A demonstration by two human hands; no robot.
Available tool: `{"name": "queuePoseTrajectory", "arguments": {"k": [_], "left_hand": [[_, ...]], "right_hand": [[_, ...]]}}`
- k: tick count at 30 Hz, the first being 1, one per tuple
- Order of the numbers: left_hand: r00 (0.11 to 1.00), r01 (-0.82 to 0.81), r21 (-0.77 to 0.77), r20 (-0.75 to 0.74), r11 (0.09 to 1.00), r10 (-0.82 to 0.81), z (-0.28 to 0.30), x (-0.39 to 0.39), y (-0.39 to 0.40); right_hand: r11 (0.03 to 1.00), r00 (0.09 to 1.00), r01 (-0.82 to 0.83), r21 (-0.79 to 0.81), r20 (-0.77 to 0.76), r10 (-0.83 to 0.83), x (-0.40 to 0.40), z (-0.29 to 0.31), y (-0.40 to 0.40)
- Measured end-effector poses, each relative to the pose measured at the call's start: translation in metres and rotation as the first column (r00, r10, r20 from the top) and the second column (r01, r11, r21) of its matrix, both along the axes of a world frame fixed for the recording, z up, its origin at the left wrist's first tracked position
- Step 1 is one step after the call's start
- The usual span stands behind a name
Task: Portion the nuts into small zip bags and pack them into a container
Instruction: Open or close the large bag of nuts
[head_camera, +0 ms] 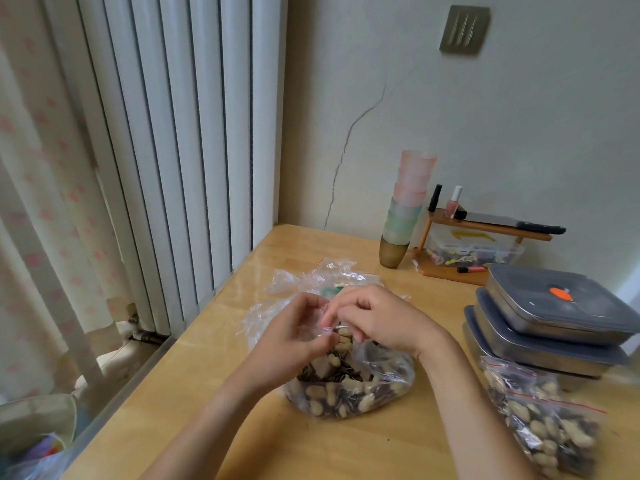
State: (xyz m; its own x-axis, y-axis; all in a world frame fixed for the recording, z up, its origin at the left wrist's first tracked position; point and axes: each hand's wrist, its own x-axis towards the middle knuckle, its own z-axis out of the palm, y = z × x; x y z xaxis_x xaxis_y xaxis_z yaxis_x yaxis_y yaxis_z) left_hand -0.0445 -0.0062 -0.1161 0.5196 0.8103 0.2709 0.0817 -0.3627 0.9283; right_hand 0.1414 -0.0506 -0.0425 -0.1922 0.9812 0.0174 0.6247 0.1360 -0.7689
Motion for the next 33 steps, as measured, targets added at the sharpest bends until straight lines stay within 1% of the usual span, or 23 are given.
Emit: {"name": "queuePoseTrajectory", "arguments": {"k": [2,3,4,6,8,10,13,15,17,20,22,25,27,29,31,33], "left_hand": [[0.996,-0.077,0.133,-0.027,0.988,0.081,-0.003,0.005,-0.001],[0.993,-0.104,0.190,-0.030,0.976,0.111,-0.005,0.006,-0.001],[0.991,-0.126,0.227,-0.024,0.966,0.134,-0.005,0.008,-0.001],[0.983,-0.176,0.250,-0.013,0.952,0.185,-0.008,0.010,-0.001],[0.969,-0.225,0.291,-0.028,0.930,0.244,-0.012,0.011,0.000],[0.956,-0.259,0.324,-0.047,0.910,0.289,-0.017,0.011,0.001],[0.938,-0.313,0.327,-0.040,0.892,0.344,-0.017,0.011,0.002],[0.933,-0.323,0.329,-0.048,0.887,0.357,-0.017,0.011,0.003],[0.932,-0.320,0.321,-0.060,0.891,0.356,-0.018,0.011,0.004],[0.929,-0.327,0.309,-0.066,0.893,0.363,-0.020,0.011,0.006],[0.912,-0.350,0.331,-0.093,0.877,0.399,-0.022,0.011,0.008],[0.874,-0.349,0.430,-0.171,0.833,0.455,-0.025,0.007,0.011],[0.851,-0.309,0.494,-0.238,0.813,0.468,-0.025,0.005,0.011],[0.796,-0.256,0.591,-0.319,0.765,0.514,-0.024,0.005,0.009],[0.771,-0.216,0.669,-0.330,0.711,0.544,-0.023,0.008,0.007],[0.765,-0.194,0.693,-0.337,0.694,0.550,-0.024,0.010,0.005]], "right_hand": [[0.997,0.992,0.075,0.009,0.097,-0.076,-0.001,-0.002,0.002],[0.994,0.986,0.108,0.025,0.123,-0.111,-0.002,-0.003,0.003],[0.990,0.982,0.134,0.042,0.132,-0.138,-0.003,-0.004,0.004],[0.986,0.979,0.160,0.054,0.121,-0.165,-0.005,-0.008,0.006],[0.986,0.986,0.161,0.030,0.045,-0.163,-0.008,-0.011,0.008],[0.983,0.979,0.181,-0.015,-0.095,-0.182,-0.009,-0.012,0.008],[0.969,0.920,0.237,-0.076,-0.304,-0.249,-0.009,-0.010,0.008],[0.967,0.894,0.242,-0.074,-0.370,-0.252,-0.008,-0.010,0.009],[0.974,0.903,0.216,-0.074,-0.365,-0.228,-0.007,-0.011,0.010],[0.975,0.933,0.175,-0.134,-0.295,-0.208,-0.005,-0.016,0.010],[0.969,0.937,0.188,-0.160,-0.267,-0.225,-0.003,-0.019,0.011],[0.963,0.928,0.222,-0.153,-0.270,-0.257,0.000,-0.023,0.014],[0.962,0.924,0.230,-0.149,-0.276,-0.263,0.000,-0.023,0.015],[0.957,0.922,0.234,-0.173,-0.271,-0.275,-0.003,-0.023,0.015],[0.951,0.930,0.243,-0.193,-0.234,-0.285,-0.007,-0.023,0.014],[0.949,0.938,0.241,-0.202,-0.202,-0.281,-0.011,-0.022,0.013]]}}
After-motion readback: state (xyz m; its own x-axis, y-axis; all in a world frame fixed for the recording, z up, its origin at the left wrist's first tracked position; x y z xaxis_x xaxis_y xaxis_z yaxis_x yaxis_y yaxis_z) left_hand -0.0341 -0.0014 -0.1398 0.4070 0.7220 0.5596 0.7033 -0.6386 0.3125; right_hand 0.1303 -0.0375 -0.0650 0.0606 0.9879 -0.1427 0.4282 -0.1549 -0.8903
